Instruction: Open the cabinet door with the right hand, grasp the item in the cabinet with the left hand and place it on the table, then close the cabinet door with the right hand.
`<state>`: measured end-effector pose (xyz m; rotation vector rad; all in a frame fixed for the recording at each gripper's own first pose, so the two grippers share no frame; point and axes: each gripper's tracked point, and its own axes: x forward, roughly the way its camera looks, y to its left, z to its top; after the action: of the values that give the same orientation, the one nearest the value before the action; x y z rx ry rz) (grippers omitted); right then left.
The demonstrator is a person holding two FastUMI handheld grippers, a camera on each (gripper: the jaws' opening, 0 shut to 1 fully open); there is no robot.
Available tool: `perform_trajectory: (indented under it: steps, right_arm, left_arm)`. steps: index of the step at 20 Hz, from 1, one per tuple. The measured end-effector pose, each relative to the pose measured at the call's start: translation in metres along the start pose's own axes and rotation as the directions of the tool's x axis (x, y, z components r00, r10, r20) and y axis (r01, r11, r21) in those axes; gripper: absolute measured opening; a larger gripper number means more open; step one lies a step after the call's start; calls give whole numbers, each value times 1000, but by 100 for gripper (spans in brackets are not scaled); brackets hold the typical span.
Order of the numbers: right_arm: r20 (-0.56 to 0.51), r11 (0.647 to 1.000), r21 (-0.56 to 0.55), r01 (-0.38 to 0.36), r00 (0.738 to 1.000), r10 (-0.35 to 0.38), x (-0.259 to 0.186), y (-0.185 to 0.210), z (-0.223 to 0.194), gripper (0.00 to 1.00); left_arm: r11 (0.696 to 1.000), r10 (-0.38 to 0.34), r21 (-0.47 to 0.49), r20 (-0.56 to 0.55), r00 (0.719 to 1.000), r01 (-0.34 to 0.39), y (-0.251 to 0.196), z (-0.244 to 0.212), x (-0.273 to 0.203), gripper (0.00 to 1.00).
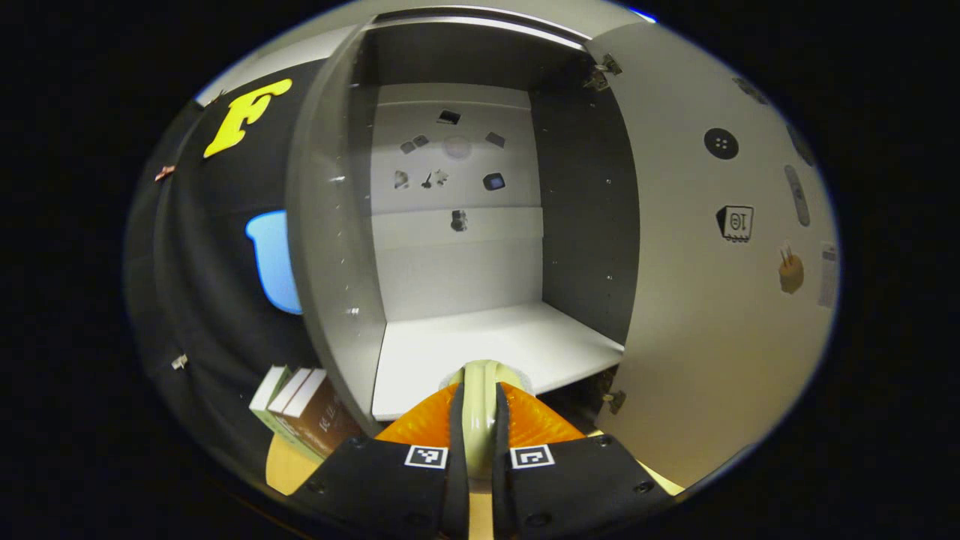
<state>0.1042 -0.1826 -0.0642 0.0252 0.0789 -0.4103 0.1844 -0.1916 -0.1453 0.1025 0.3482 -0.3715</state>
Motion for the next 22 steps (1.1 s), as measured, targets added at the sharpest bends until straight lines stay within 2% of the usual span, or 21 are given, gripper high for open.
perform_trajectory:
  steps: [4,10,15,17,22]
  right_arm:
    - [8,999,35,-5,1000,5,-5,9,9,97]
    - [21,1000,9,11,1000,-11,-17,23,14,97]
    - [18,998,-15,59,998,-59,-24,21,16,97]
    - [7,998,-10,63,998,-63,-28,21,16,97]
    - [-13,996,-39,78,997,-79,-39,19,12,97]
  left_arm:
    - [999,33,-7,-21,999,-33,14,-54,-33,16]
    - [998,57,7,-90,994,-57,28,-154,-64,16]
    - [996,70,-41,-120,990,-76,30,-224,-73,17]
    - [995,81,-45,-134,988,-88,31,-251,-72,16]
    - [998,60,-27,-154,986,-65,24,-303,-66,17]
